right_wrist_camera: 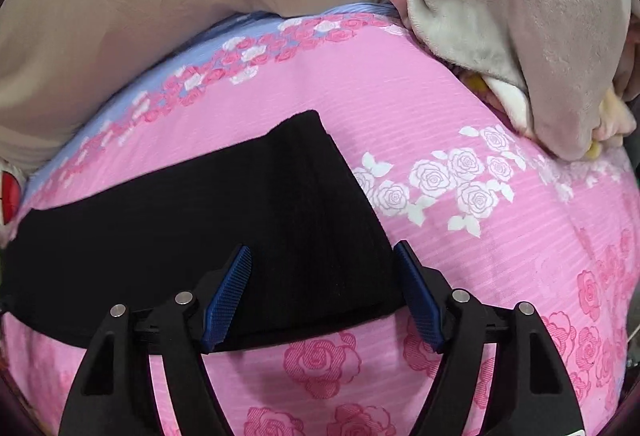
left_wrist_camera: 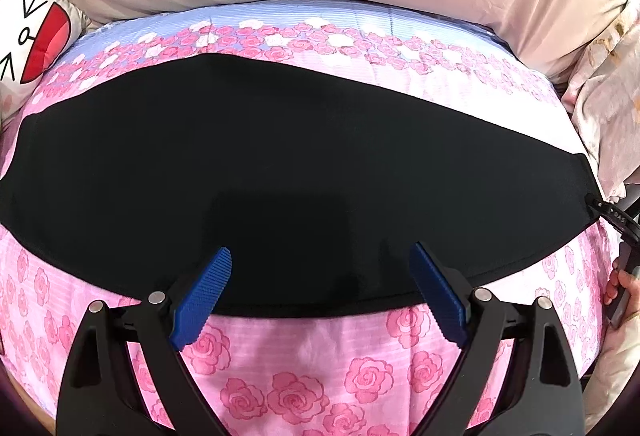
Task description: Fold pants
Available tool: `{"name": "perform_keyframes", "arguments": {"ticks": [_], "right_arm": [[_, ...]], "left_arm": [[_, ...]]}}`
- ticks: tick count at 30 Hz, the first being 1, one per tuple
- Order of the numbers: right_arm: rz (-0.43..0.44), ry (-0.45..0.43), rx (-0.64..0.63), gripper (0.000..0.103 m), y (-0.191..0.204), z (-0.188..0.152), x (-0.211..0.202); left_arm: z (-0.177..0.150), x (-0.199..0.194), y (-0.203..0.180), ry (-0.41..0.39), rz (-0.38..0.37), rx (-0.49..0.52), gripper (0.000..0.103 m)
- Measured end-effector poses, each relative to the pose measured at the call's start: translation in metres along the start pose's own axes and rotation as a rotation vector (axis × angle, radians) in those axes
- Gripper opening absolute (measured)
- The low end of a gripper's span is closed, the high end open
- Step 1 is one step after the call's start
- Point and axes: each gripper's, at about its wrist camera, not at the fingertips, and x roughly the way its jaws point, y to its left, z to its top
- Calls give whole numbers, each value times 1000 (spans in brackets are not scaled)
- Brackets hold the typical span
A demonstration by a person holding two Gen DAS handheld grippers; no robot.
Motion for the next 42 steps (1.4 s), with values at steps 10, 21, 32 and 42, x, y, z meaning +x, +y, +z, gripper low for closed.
{"name": "perform_keyframes", "arguments": {"ticks": [10,21,32,42], "right_arm": [[350,-114,-30,14,79,21,-81],[653,58,-405,15,373,-19,-64],[556,24,-474,70,382,-44,-85],[339,-9,-173,70,247,-43,-87]], "left_arm": [[-10,-10,33,-21,14,-43,88],[-34,-25,97,-38,7,-103,88],[-56,-35,157,-65,14,-192,88],[-35,-28,132,-81,-65,-193,88]]}}
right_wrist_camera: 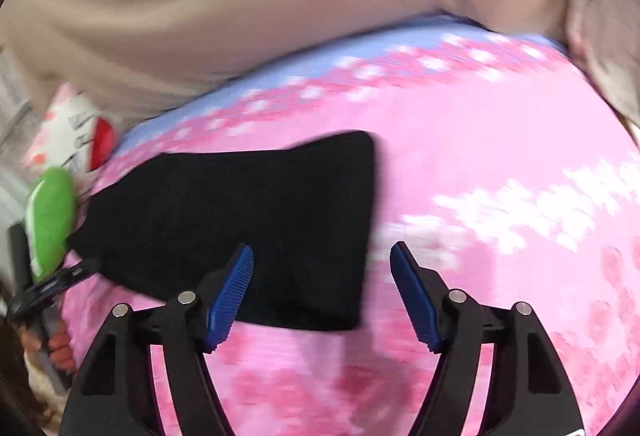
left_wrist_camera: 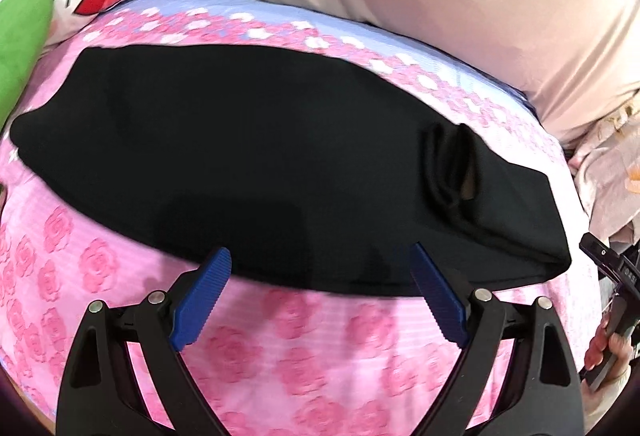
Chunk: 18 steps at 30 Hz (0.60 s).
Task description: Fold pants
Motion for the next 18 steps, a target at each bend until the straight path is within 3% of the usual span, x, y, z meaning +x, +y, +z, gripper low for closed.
{"name": "perform_keyframes", "arguments": {"ticks": [3,6,10,11,12,13,14,16,18], "right_arm": [[90,24,-160,71,58,14,26],[172,104,-288,73,117,21,81],[94,157,-478,73,171,13,138],[49,147,-512,65,177,11,149],[5,125,-527,39,181,12,155],[-3,119,-515,28,182,16,155],[54,125,-463,17,182,24,151],[92,86,-427,17,189,36,137],[177,112,-435,21,205,39,134]], "left_arm": [[1,-1,-15,1,-12,23,89],[-6,-3,-25,10,-3,59,89],[-14,-6,-18,26,23,81,89],[-16,-8,-14,30,27,78,89],[-18,-8,-9,36,31,72,89],[-19,-8,-4,41,36,67,89],[-19,-8,1,40,42,59,89],[-19,-7,8,42,45,42,89],[-18,-5,12,41,35,26,89]]}}
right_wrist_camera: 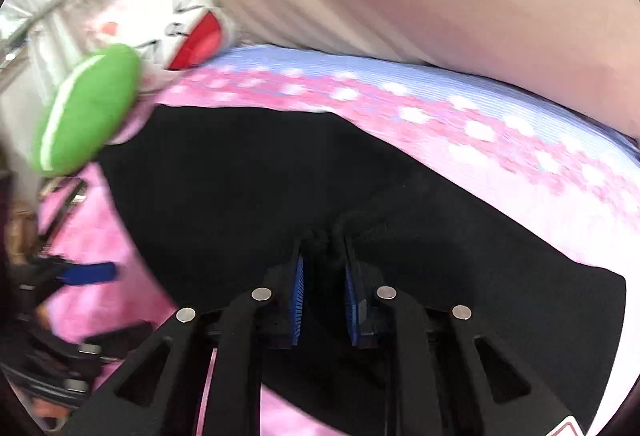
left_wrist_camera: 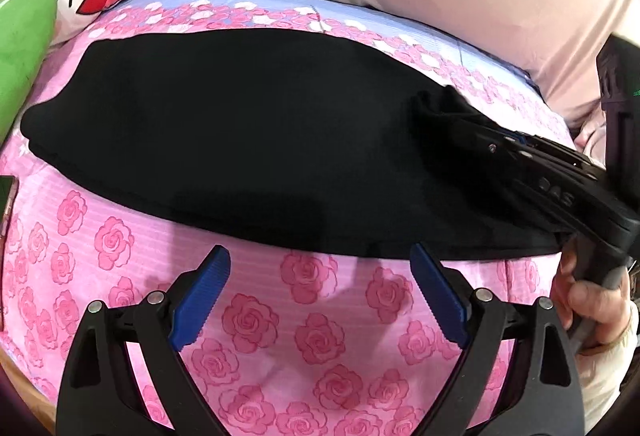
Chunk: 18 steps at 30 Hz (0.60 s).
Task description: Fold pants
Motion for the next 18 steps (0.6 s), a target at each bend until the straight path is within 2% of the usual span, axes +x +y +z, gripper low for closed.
{"name": "perform_keyframes", "arguments": {"ticks": [1,2,3,4,7,9,10,12,14,16,18], "right_arm": [[52,20,7,24,4,0,6],[90,46,12,33,8,-4,16],[94,85,-3,37,12,-10,30],[69,95,-22,37,15,-18,37],[61,24,33,40,6,-28,-4],[-24,-85,101,71,-29,-44,-57],[-67,-111,133,76,-43,-51,-75],[-237,-116,234,78,-89,-78,-108],[-310,-92,341,78,-128,-103,-121],[-303,-66,461,78,-157,-126,-123],[-262,-49,527,78,-173,-141,-117]], "left_arm": [[1,2,0,2,-1,-2,89],[2,3,-1,4,-2,-1,89],[3,5,-2,10,-3,-3,89],[3,6,-3,15,-5,-3,89],[2,3,1,10,8,-3,89],[3,0,13,-7,11,-32,89],[5,-2,21,-16,7,-60,89],[12,-5,41,-34,1,-134,89],[18,-9,59,-60,2,-199,89],[27,-14,83,-110,13,-276,89],[33,-17,108,-150,50,-362,89]]}}
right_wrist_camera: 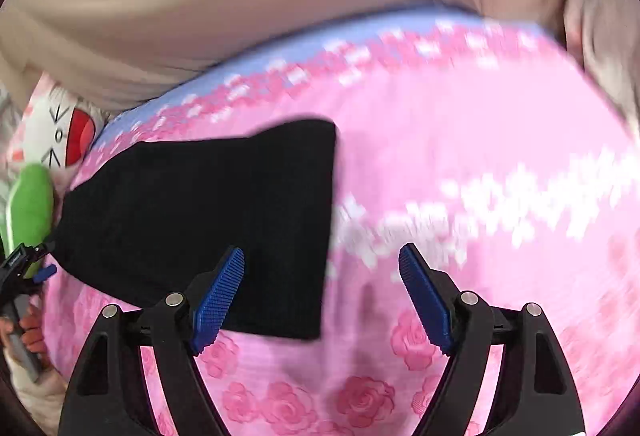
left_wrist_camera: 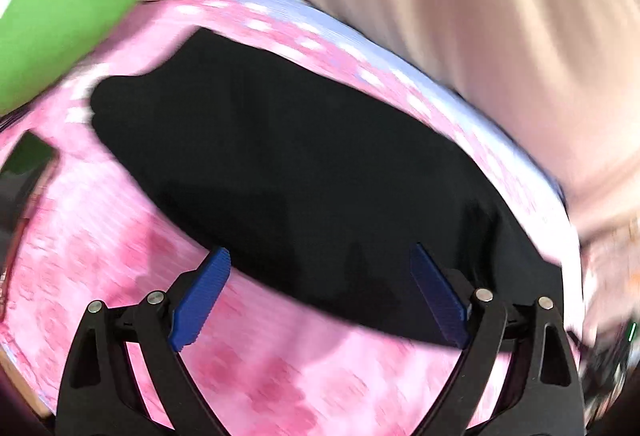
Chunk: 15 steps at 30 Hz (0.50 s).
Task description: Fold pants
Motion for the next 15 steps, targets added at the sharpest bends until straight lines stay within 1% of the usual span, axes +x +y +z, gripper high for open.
{"name": "perform_keyframes", "arguments": {"ticks": [1,3,4,5,6,7,8,9,11,12,13,15], "right_arm": [[34,20,17,78,-3,-3,8],[116,51,36,78,1,-6,22],[166,68,48,79,7,-10,32],[181,60,56,82,12,-12,38],[166,30,39,78,19,-12,40],[155,32,27,71,21,-11,42],[134,21,21,42,25,-9,42],[160,20,46,29,27,-7,42],[195,5,74,23,23,-2,33],[202,-8,67,21,24,0,26],[202,-18,62,20,21,3,18],[179,-35,53,18,14,7,8]], "left_arm": [[6,1,10,-19,11,-35,89],[20,9,34,-33,56,-117,89],[24,13,42,-35,61,-143,89],[29,22,54,-21,87,-187,89],[31,28,59,-9,95,-209,89],[33,33,62,-13,91,-209,91],[34,33,60,-26,104,-191,91],[35,35,55,-12,128,-174,91],[35,36,47,-3,154,-151,91],[33,34,43,2,141,-142,91],[32,31,39,5,132,-131,91],[26,21,31,-10,139,-103,91]]}}
